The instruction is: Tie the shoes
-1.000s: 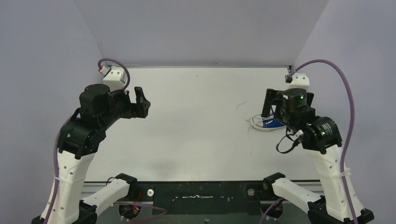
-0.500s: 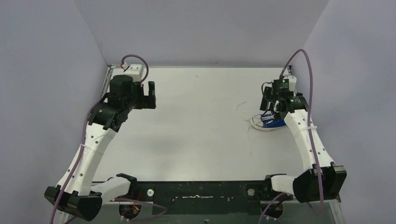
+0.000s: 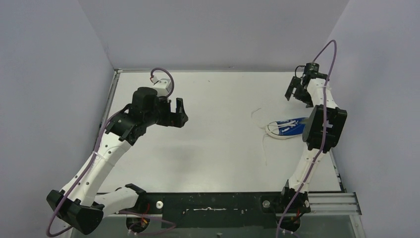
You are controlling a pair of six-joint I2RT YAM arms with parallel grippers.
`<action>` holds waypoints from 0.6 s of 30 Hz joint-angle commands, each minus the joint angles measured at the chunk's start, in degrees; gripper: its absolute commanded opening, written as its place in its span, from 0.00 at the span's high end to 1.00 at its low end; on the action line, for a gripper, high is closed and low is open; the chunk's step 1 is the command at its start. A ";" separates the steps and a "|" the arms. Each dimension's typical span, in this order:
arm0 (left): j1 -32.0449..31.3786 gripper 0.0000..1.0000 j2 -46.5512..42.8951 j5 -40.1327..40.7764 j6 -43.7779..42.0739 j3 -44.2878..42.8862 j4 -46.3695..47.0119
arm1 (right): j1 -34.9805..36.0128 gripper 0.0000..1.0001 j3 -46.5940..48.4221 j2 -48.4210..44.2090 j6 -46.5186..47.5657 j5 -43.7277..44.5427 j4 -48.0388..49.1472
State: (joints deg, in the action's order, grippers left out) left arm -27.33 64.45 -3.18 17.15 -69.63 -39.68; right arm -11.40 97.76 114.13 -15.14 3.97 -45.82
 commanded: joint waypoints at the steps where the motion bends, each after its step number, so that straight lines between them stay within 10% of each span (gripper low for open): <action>1: -1.87 0.04 -3.25 -3.83 0.47 -1.54 -3.99 | -3.73 0.01 12.97 8.21 -0.08 -6.34 -6.14; 6: -4.27 0.04 -4.37 -4.51 -0.75 -1.52 -8.15 | -6.51 0.01 19.10 14.65 -1.20 -8.07 -12.79; 18: -10.93 0.04 0.72 -3.14 -6.43 -6.34 -10.34 | -11.02 0.04 -1.16 4.53 -2.73 -13.93 -16.86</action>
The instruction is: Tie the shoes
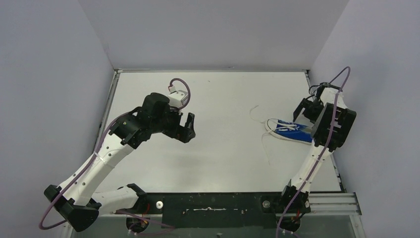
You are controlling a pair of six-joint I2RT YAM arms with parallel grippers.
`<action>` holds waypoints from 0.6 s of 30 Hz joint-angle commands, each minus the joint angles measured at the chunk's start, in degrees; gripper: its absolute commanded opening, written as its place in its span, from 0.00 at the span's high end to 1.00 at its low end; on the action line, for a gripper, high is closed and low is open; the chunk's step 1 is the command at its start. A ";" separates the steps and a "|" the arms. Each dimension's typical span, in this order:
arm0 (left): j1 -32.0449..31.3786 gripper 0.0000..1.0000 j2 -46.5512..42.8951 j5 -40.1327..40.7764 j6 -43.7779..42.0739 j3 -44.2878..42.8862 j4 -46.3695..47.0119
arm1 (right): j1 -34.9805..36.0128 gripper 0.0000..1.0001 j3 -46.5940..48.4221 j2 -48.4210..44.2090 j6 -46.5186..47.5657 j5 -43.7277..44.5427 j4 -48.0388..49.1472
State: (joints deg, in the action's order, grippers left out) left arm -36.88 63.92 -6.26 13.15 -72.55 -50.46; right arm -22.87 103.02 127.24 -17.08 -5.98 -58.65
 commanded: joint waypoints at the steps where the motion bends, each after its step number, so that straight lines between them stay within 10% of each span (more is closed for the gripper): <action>1: -1.76 0.04 1.49 -0.14 -2.44 -3.54 0.51 | 0.54 0.04 -9.22 -10.41 -1.20 -5.17 -3.98; 18: -3.57 0.04 7.72 -8.01 -0.14 -4.71 1.19 | 7.14 0.10 -42.46 -31.06 -3.46 -20.71 4.81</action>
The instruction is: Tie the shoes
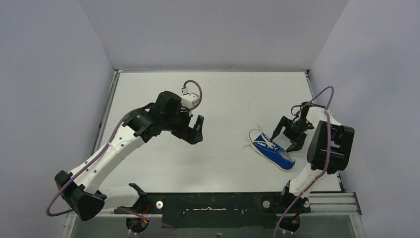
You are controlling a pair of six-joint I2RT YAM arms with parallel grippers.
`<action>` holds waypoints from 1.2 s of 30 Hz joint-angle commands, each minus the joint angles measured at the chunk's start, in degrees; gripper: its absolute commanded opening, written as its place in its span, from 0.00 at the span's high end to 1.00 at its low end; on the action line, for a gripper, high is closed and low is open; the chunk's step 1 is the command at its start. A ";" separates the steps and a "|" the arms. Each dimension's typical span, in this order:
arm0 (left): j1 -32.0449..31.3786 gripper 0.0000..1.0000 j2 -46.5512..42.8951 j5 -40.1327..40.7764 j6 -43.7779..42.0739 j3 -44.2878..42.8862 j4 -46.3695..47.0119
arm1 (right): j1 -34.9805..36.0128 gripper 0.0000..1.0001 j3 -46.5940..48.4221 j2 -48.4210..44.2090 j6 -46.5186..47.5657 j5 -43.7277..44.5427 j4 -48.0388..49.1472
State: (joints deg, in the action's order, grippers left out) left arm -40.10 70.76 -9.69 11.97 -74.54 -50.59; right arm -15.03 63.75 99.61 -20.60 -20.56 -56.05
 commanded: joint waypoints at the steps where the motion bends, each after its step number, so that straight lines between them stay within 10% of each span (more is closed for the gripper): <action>1: -0.39 0.04 1.46 -5.49 1.36 -2.74 1.33 | -0.40 0.11 -4.18 -3.87 -0.91 -7.96 2.87; 10: -0.33 0.04 12.20 -21.59 7.17 -0.25 10.98 | 9.92 0.11 -11.02 -11.96 -23.74 -10.74 15.69; 17: -2.02 0.04 28.17 -33.82 26.58 3.85 40.15 | 3.17 0.08 -3.59 -11.18 -1.56 -5.98 -0.36; 30: -4.69 0.09 47.05 -27.83 44.68 -0.30 55.97 | 5.06 0.21 -14.50 -16.35 -1.72 -13.56 5.36; 36: -2.41 0.11 50.27 -28.70 48.47 -1.63 59.42 | 13.07 0.25 -24.96 -21.19 -22.18 -18.80 24.66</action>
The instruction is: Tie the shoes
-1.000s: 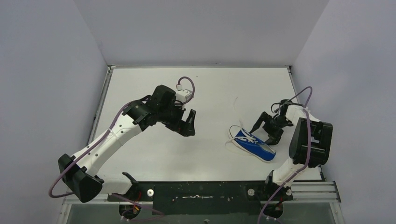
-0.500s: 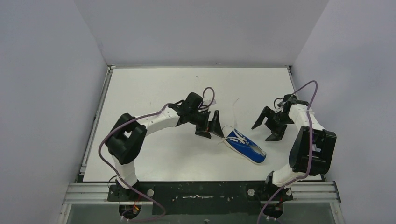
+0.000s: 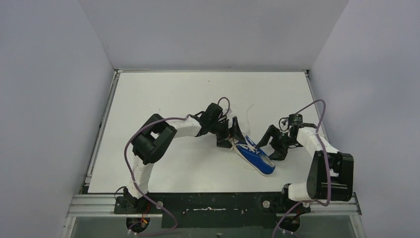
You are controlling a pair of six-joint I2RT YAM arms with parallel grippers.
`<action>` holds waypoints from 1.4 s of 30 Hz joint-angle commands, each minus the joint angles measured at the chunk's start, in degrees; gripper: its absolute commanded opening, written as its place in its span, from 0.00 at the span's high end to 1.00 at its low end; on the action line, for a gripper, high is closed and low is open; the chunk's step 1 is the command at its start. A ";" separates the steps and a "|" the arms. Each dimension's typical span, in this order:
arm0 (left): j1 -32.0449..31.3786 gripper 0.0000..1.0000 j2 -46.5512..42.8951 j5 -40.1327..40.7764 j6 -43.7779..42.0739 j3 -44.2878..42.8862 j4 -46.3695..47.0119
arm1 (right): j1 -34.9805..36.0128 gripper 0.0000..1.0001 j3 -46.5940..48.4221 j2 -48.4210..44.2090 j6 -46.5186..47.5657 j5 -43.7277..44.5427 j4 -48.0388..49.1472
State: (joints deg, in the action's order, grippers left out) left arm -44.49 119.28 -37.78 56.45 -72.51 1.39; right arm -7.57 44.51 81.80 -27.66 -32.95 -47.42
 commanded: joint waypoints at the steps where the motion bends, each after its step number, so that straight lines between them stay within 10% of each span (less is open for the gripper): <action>1: 2.40 0.12 2.39 -1.30 4.59 -4.21 8.34 | 6.98 0.25 -7.30 -4.38 -19.06 -6.01 19.70; 8: 8.22 0.12 1.51 -3.49 5.05 -4.64 9.56 | 18.91 0.24 -9.95 -2.18 -35.19 0.29 36.61; 17: 12.48 0.08 -7.40 -3.66 -31.20 -5.71 -25.44 | 19.26 0.16 9.10 3.09 -6.37 10.68 6.64; 22: 8.73 0.11 -7.30 0.45 -40.31 -4.25 -35.04 | 18.94 0.15 7.54 3.76 -4.75 8.30 7.37; 27: 5.06 0.27 -7.83 14.50 -43.54 -2.37 -40.62 | 19.35 0.25 3.46 5.25 -9.64 6.95 15.92; 36: 8.61 0.95 -12.59 26.41 -44.65 4.13 -45.42 | 22.75 0.43 9.23 12.24 -7.37 2.97 23.46; 42: 10.52 1.00 -18.90 21.73 -43.40 6.56 -46.39 | 20.64 0.35 12.29 10.20 -4.07 5.71 12.34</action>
State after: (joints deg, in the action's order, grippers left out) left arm -34.41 105.86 -15.86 13.34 -66.26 -42.44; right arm 14.87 53.12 94.59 -35.07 -29.30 -29.34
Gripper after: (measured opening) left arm 0.003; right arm 0.601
